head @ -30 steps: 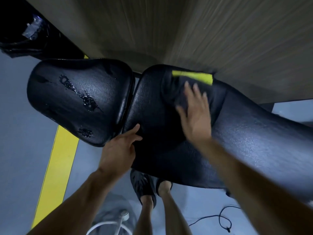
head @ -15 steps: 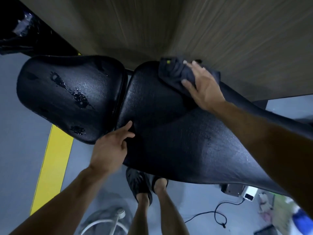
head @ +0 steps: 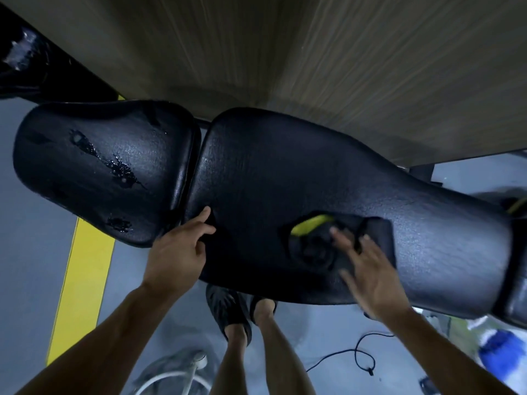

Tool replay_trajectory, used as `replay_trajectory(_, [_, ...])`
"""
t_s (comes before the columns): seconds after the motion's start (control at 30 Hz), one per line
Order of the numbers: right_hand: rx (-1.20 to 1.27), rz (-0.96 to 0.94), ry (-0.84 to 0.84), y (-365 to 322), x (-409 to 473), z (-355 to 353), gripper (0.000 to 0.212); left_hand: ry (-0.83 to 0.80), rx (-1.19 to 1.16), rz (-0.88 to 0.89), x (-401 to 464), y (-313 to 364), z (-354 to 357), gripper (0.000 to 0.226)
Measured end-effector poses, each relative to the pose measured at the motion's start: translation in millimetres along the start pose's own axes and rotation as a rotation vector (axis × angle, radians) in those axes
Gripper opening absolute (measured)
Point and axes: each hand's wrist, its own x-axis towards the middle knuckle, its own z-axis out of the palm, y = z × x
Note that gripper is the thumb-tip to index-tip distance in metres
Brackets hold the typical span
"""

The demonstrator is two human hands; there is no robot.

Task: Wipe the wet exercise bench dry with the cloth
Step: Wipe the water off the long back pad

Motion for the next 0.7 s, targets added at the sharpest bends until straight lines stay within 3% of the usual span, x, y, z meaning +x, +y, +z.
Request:
replay_trajectory(0.13, [0.453, 0.586, 0.406, -26.0, 64.0, -8.3, 0.059, -0.007, 0.002, -0.006, -0.1, 0.6, -0.4, 0.041])
replay_trajectory(0.2, [0.581, 0.784, 0.575, -69.0, 97.5, -3.0, 0.064, -0.011, 0.004, -0.001, -0.7, 0.8, 0.2, 0.042])
replay_trajectory(0.27, [0.608, 0.714, 0.562, -113.9, 109.8, 4.3, 0.066, -0.024, 0.014, -0.01, -0.8, 2.6, -0.1, 0.042])
replay_trajectory(0.33, [0.449, 0.372, 0.375, -139.4, 95.5, 13.4, 0.062, -0.043, 0.02, -0.037, -0.5, 5.7, -2.6, 0.04])
replay_trajectory(0.4, [0.206, 0.015, 0.202, -123.5, 78.6, 13.5, 0.057, -0.052, 0.025, -0.044, 0.3, 7.7, -4.2, 0.04])
replay_trajectory(0.47, [0.063, -0.159, 0.138, -85.6, 75.0, -0.7, 0.056, -0.058, 0.023, -0.046, 0.3, 8.6, -5.4, 0.04])
replay_trajectory(0.53, [0.086, -0.072, 0.123, -51.6, 76.7, -20.6, 0.056, -0.062, 0.014, -0.05, 0.7, 8.4, -6.1, 0.041])
replay_trajectory(0.7, [0.255, 0.399, 0.231, 13.3, 74.7, -54.5, 0.056, -0.049, -0.02, -0.045, -1.0, 5.3, -4.5, 0.04])
